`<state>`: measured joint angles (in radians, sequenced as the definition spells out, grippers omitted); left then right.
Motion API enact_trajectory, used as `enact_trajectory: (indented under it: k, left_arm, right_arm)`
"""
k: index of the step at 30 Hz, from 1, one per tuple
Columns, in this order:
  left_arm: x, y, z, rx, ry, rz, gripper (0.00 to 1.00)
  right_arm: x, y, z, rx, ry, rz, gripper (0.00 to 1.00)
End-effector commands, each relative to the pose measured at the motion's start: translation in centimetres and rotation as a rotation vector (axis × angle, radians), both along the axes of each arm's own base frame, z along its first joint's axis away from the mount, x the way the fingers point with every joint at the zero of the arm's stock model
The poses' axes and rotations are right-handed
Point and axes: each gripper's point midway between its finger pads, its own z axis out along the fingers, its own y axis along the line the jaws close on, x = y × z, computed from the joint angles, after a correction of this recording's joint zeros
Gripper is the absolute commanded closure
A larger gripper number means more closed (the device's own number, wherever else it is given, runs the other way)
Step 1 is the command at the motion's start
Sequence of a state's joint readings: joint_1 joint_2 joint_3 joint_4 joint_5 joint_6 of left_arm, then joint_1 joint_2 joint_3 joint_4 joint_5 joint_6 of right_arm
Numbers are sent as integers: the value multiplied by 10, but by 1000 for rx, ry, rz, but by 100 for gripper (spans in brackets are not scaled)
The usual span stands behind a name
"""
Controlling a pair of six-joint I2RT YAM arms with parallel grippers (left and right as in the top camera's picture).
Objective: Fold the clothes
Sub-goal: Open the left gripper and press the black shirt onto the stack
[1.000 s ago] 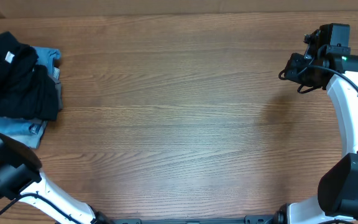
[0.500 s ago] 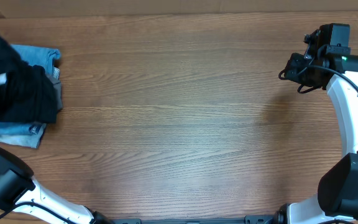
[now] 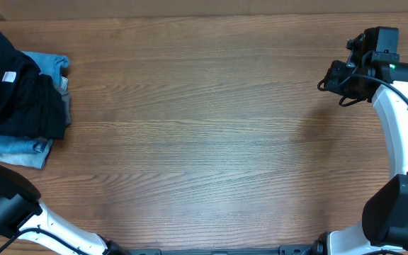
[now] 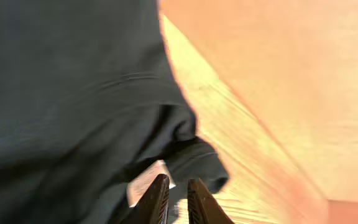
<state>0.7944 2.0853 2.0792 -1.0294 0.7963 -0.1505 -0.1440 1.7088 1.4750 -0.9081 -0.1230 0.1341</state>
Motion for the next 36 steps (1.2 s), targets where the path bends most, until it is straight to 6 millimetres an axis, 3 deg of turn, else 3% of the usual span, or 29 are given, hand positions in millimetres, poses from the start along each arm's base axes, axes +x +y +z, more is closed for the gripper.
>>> enact_trajectory:
  k: [1, 5, 8, 12, 17, 19, 21, 24, 25, 27, 28, 29, 30, 31, 33, 36]
  left_arm:
    - [14, -10, -16, 71, 60, -18, 82]
    - [44, -56, -42, 128, 76, -130, 82]
    - [52, -64, -55, 144, 106, -117, 82]
    - [47, -69, -63, 120, 132, -120, 82]
    - [35, -77, -99, 73, 195, -128, 85]
    - [44, -84, -85, 42, 123, -162, 86]
    - [55, -94, -55, -22, 21, -189, 86]
    - [64, -99, 24, -43, -116, -188, 86]
    - [53, -101, 57, -4, -116, -163, 84]
    - [13, -88, 86, 138, 17, -2, 78]
    - [-18, -71, 98, 263, 115, 130, 70]
    - [-44, -58, 107, 360, 178, 223, 36]
    - [-64, -52, 111, 416, 233, 280, 9]
    - [-98, -52, 100, 443, 375, 316, 0]
    - [-112, -61, 83, 402, 466, 286, 0]
    - [-122, -61, 61, 385, 566, 274, 0]
  right_arm:
    - [0, -3, -2, -10, 3, -4, 68]
    - [-1, -3, -3, -10, 7, -4, 67]
    - [-2, -3, -5, -9, 13, -4, 66]
    - [-2, -2, -7, -9, 14, -4, 64]
    - [-2, -3, -7, -10, 14, -4, 60]
    - [-2, -3, -6, -10, 11, -4, 59]
    - [-1, -3, -6, -10, 11, -4, 58]
    - [-2, -4, -6, -19, 12, -6, 52]
    - [-1, -4, -6, -18, 11, -6, 41]
    - [-2, -4, -6, -18, 12, -6, 30]
    - [-1, -5, -6, -19, 10, -6, 27]
    - [1, -5, -5, -19, 1, -6, 26]
    - [3, -5, -4, -20, -8, -6, 24]
    - [7, -6, -2, -23, -26, -6, 17]
    - [7, -6, -2, -24, -29, -7, 0]
    - [7, -6, -2, -24, -28, -7, 0]
